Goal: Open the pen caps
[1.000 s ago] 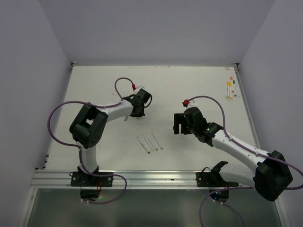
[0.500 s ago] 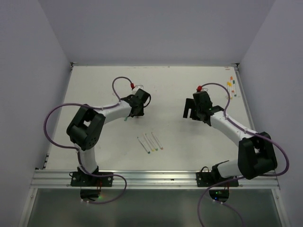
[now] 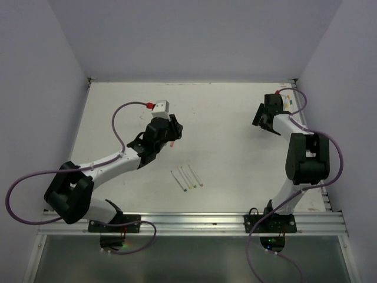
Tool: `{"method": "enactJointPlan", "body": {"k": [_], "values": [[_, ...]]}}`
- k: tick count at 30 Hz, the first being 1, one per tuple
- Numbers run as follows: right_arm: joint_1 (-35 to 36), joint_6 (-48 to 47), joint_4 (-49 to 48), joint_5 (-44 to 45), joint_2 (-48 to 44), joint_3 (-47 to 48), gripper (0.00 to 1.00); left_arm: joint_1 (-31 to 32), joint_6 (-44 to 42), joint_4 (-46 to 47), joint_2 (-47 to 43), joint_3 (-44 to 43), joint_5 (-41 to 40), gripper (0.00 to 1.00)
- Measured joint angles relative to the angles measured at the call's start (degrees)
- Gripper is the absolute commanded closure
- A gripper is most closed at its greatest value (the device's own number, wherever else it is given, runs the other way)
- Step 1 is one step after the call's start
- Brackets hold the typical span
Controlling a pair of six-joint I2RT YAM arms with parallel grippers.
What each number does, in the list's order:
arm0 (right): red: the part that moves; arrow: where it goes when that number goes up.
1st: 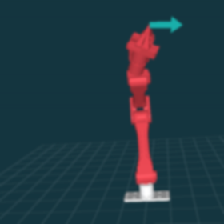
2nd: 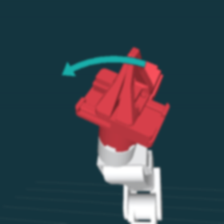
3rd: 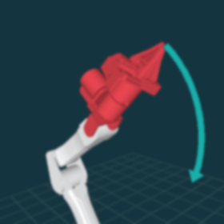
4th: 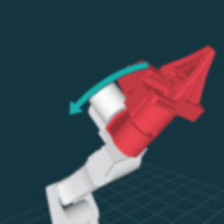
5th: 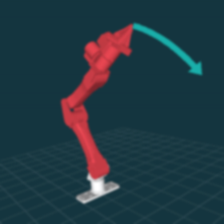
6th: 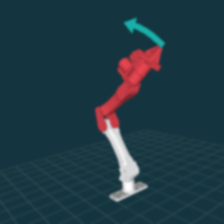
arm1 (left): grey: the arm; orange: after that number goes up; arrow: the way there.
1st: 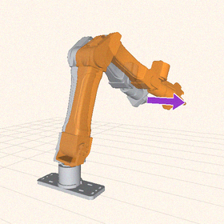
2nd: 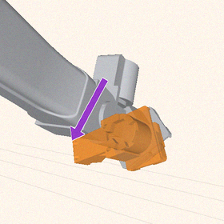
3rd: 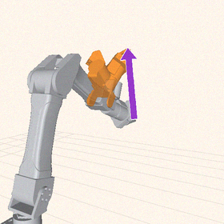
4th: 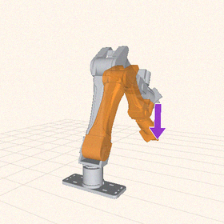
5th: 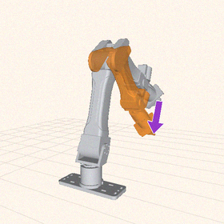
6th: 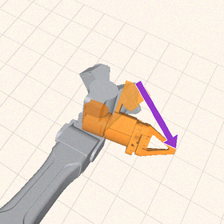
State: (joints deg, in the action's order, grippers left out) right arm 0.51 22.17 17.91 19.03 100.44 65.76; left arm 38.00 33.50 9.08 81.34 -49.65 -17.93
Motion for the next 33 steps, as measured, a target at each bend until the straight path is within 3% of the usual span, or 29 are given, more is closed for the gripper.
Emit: {"method": "enactJointPlan", "body": {"k": [8,19,33], "values": [[-4.5,-3.8,-3.0,3.7,13.6,14.7,0.15,2.1,4.2,11.9,-0.6,13.9,3.7,0.55],[-6.0,-8.6,-2.5,5.6,23.8,28.8,0.15,3.0,5.0,17.5,-3.0,15.9,4.5,0.53],[-10.6,-10.4,1.2,3.3,28.7,33.1,0.16,3.0,5.0,19.1,-5.6,17.6,3.8,0.51]]}}
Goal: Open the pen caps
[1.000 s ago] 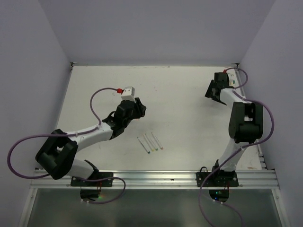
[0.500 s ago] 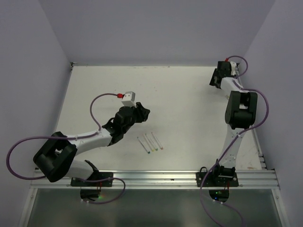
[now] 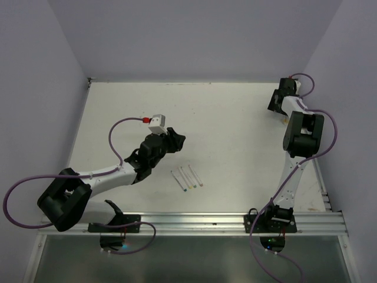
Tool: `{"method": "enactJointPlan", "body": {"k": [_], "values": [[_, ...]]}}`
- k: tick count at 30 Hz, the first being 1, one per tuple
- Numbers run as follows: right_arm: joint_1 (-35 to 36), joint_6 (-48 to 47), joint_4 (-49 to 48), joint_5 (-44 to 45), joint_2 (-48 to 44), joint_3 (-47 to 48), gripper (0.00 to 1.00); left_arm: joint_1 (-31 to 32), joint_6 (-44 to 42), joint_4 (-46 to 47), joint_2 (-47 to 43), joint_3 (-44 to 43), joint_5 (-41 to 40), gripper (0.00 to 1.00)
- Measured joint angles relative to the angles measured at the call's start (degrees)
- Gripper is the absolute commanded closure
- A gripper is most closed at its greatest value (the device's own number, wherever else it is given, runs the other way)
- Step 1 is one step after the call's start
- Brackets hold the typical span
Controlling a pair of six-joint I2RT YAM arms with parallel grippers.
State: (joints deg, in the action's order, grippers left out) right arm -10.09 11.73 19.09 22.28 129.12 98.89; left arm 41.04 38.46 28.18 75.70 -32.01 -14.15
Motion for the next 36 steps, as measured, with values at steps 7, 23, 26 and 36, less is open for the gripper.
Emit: {"method": "enactJointPlan", "body": {"k": [7,23,26,36], "values": [[0.1,-0.5,0.3,-1.2,0.1,0.5,0.16,0.0,0.0,0.1,0.0,0.0,0.0,0.51],[0.1,-1.4,1.2,-4.3,0.3,0.9,0.22,0.0,0.1,0.0,-0.2,0.0,0.0,0.48],[0.1,-1.7,1.6,-5.1,0.9,1.8,0.27,0.0,0.1,0.0,-1.0,0.0,0.0,0.48],[0.1,-2.1,3.7,-6.8,2.1,3.7,0.40,0.0,0.1,0.7,-5.2,1.8,0.0,0.46]]}}
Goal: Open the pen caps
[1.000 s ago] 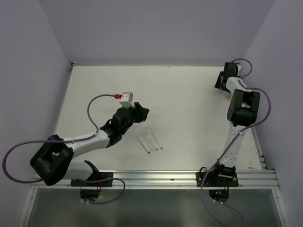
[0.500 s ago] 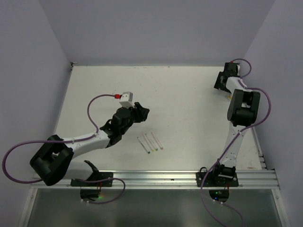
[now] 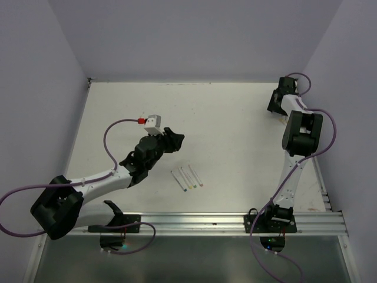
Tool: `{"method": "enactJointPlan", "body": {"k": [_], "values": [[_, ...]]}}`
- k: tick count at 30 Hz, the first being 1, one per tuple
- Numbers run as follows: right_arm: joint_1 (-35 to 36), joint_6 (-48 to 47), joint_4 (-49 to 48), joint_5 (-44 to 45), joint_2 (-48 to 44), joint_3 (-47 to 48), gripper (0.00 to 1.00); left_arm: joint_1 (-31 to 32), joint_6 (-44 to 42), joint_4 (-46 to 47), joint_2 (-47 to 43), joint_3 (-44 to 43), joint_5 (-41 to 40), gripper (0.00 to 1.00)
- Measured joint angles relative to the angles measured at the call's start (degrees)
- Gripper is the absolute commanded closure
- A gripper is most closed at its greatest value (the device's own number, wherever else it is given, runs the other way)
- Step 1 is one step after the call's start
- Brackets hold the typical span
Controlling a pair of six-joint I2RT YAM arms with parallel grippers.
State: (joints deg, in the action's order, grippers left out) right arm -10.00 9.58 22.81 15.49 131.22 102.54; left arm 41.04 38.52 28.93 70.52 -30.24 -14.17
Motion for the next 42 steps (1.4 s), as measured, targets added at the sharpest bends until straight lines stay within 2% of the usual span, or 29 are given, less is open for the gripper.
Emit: {"method": "enactJointPlan", "body": {"k": [6,12,17,18,20,21,28,32,37,42], "values": [[-0.2,0.4,1.2,-1.0,0.5,1.1,0.40,0.0,0.0,0.1,0.0,0.2,0.0,0.45],[-1.0,1.0,1.5,-3.2,0.5,1.1,0.51,0.0,0.0,0.1,-0.1,0.2,0.0,0.45],[-1.0,1.2,1.8,-3.4,0.5,1.0,0.69,0.0,0.0,0.1,-0.4,0.2,0.0,0.44],[-1.0,1.2,1.9,-3.5,0.5,1.0,0.82,0.0,0.0,0.1,-0.5,0.2,0.0,0.44],[-1.0,1.4,1.8,-4.2,0.5,0.8,0.96,0.0,0.0,0.2,-0.5,0.2,0.0,0.44],[-1.0,1.5,1.8,-4.5,0.4,0.8,1.00,0.0,0.0,0.2,-0.5,0.2,0.0,0.44],[-0.5,1.7,1.2,-4.2,-2.8,-3.8,1.00,0.0,-0.1,-2.2,0.4,-1.3,1.2,0.44],[3.0,2.0,2.3,-2.5,-8.1,-10.2,1.00,0.0,-0.2,-9.2,3.4,-8.4,4.9,0.44],[14.4,2.8,2.5,-1.9,-23.9,-22.7,1.00,0.0,-0.2,-17.6,3.5,-14.5,9.0,0.43],[24.7,4.8,0.1,-9.4,-44.3,-35.0,1.00,-0.2,-0.1,-26.0,-0.1,-15.8,11.6,0.41]]}}
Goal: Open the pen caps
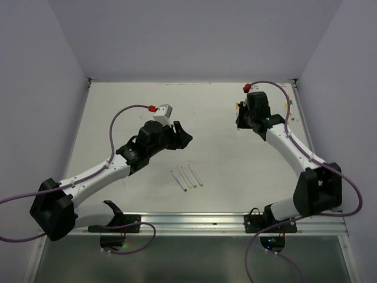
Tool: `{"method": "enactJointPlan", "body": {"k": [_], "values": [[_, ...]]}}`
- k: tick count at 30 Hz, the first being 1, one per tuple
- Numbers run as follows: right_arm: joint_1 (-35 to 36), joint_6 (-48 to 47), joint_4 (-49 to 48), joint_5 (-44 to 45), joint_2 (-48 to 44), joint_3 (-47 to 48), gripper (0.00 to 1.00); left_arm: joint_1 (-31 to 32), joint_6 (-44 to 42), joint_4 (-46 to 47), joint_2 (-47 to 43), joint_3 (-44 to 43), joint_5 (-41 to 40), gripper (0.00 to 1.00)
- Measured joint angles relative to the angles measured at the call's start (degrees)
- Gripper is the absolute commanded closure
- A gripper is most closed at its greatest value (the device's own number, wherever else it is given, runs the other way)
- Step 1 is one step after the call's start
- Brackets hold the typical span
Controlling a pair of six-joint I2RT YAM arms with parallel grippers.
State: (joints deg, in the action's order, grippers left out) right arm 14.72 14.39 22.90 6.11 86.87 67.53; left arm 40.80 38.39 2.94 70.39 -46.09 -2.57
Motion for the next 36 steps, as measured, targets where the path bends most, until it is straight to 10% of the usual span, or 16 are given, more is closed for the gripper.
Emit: {"method": "enactJointPlan", "body": {"k": [11,36], "values": [[15.1,7.6,-1.0,-12.9,-24.0,-15.9,1.00,-5.9,6.1,-2.3,-2.8,-0.9,15.5,0.41],[34.2,13.1,-3.4,-10.6,-22.1,-16.5,1.00,-5.9,17.6,10.3,0.9,4.7,27.9,0.46]]}}
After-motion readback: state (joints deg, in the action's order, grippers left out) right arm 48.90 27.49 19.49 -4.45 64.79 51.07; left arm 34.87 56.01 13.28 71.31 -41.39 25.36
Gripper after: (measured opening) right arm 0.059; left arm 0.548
